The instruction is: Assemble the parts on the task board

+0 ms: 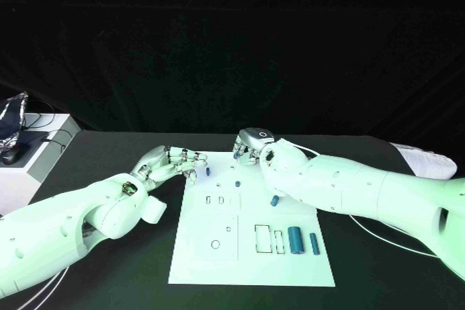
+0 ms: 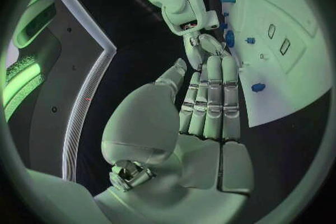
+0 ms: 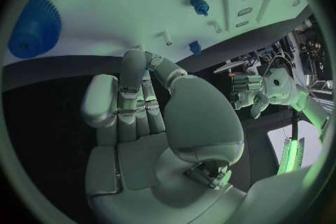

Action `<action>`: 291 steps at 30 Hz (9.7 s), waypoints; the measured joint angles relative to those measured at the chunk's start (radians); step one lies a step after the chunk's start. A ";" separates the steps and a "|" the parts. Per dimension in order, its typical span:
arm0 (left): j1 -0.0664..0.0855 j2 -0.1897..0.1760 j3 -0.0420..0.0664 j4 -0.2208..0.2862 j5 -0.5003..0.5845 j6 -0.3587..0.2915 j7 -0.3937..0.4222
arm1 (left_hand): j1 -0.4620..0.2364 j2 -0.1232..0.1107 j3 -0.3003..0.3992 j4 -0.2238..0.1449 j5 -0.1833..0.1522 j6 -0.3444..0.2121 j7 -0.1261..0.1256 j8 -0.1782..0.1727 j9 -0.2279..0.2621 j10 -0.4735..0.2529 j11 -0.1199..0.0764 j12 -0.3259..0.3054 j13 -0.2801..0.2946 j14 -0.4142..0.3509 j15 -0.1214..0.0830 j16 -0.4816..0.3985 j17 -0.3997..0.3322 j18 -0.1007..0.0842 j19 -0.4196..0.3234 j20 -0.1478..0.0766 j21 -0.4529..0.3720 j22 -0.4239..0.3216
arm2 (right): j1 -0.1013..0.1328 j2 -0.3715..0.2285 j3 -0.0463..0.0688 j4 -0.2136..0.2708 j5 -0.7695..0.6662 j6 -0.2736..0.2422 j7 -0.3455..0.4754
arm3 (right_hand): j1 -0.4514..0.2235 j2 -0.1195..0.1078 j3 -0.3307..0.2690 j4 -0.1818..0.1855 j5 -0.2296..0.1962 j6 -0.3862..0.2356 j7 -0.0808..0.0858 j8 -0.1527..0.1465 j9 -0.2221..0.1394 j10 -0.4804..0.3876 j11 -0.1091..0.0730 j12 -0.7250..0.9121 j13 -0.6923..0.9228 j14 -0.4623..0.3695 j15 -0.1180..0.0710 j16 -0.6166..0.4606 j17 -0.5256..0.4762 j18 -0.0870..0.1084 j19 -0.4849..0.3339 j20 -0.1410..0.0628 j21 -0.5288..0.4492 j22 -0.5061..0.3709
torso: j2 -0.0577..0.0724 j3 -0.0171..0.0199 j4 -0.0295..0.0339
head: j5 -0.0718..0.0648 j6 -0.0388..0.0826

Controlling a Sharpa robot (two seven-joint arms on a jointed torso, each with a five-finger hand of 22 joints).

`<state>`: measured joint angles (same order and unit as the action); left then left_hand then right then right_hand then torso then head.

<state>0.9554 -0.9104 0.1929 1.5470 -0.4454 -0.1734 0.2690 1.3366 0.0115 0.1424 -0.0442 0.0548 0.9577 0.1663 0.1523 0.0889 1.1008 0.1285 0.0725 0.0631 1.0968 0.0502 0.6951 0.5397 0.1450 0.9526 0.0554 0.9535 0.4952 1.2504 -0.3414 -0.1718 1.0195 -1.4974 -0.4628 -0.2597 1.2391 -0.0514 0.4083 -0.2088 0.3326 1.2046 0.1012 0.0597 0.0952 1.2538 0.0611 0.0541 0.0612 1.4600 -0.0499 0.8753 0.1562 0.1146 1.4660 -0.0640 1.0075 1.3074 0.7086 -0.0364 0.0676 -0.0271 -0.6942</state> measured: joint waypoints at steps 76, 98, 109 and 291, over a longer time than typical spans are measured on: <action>-0.002 0.009 0.000 -0.027 0.036 0.026 0.013 | 0.000 0.000 -0.015 -0.021 0.000 -0.043 0.029 -0.001 0.001 -0.052 0.013 0.006 0.000 -0.007 0.007 0.000 -0.003 0.008 0.000 0.000 -0.012 0.005 | 0.059 -0.376 0.007 0.239 0.242 -0.013 0.185 | 0.122 -0.055 -0.367 0.106 0.003 -0.178 0.033 0.013 -0.026 -0.068 -0.036 0.718 0.714 -0.002 -0.030 0.058 0.192 -0.047 0.004 -0.035 0.266 0.001 | -0.001 0.0085 -0.0163 | 0.000 0.023; -0.011 0.009 0.000 -0.029 0.034 0.032 0.012 | 0.004 0.004 -0.015 -0.021 0.000 -0.052 0.031 0.008 0.000 -0.052 0.013 0.006 0.000 -0.011 0.011 -0.026 -0.023 0.011 0.000 0.007 -0.039 -0.006 | 0.051 -0.319 0.005 0.148 0.233 0.105 0.119 | 0.104 -0.053 -0.360 0.135 -0.027 -0.183 0.034 0.013 -0.026 -0.047 -0.021 0.781 0.892 -0.037 -0.013 0.281 0.616 -0.007 0.000 -0.014 0.038 0.001 | 0.001 0.0054 -0.0139 | -0.010 0.015; -0.013 0.010 0.000 -0.030 0.034 0.033 0.011 | 0.004 0.004 -0.015 -0.021 0.000 -0.052 0.030 0.008 0.000 -0.055 0.016 0.006 0.000 -0.011 0.011 -0.026 -0.023 0.012 0.000 0.008 -0.039 -0.006 | 0.031 -0.284 0.003 0.131 0.208 0.130 0.074 | 0.102 -0.076 -0.360 0.182 -0.039 -0.189 0.033 0.009 -0.026 -0.041 -0.016 0.858 0.963 -0.034 -0.009 0.312 0.667 -0.008 0.000 -0.014 0.093 0.000 | 0.001 0.0052 -0.0130 | -0.014 0.008; -0.029 0.005 0.000 -0.038 0.086 0.046 -0.010 | 0.005 0.013 -0.012 -0.024 0.000 -0.055 0.034 0.012 -0.001 -0.055 0.016 0.009 0.000 -0.011 0.011 -0.026 -0.026 0.011 0.004 0.011 -0.050 0.003 | -0.026 -0.087 0.013 0.140 0.130 0.038 0.001 | -0.030 0.011 -0.360 0.212 -0.001 -0.210 0.043 0.000 -0.029 -0.037 -0.033 0.849 0.935 -0.031 0.002 0.313 0.712 -0.024 0.000 0.000 0.112 0.000 | 0.000 0.0054 -0.0140 | 0.022 -0.024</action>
<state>0.9263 -0.9051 0.1931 1.5095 -0.3596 -0.1276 0.2591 1.3418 0.0247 0.1300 -0.0677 0.0548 0.9023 0.1999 0.1647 0.0876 1.0455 0.1447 0.0812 0.0632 1.0861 0.0609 0.6691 0.5136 0.1565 0.9565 0.0662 0.9032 0.4986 1.2248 -0.4279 -0.1592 1.1596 -1.3673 -0.4250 -0.2582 1.2093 -0.0409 0.0483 0.0029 0.3312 0.9948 0.1446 0.0594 0.0660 1.2164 0.0280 0.9027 0.9961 1.4294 -0.0479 1.1888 0.8684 0.0903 1.4662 -0.0639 1.1196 1.3077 0.7084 -0.0311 0.0536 -0.0047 -0.7182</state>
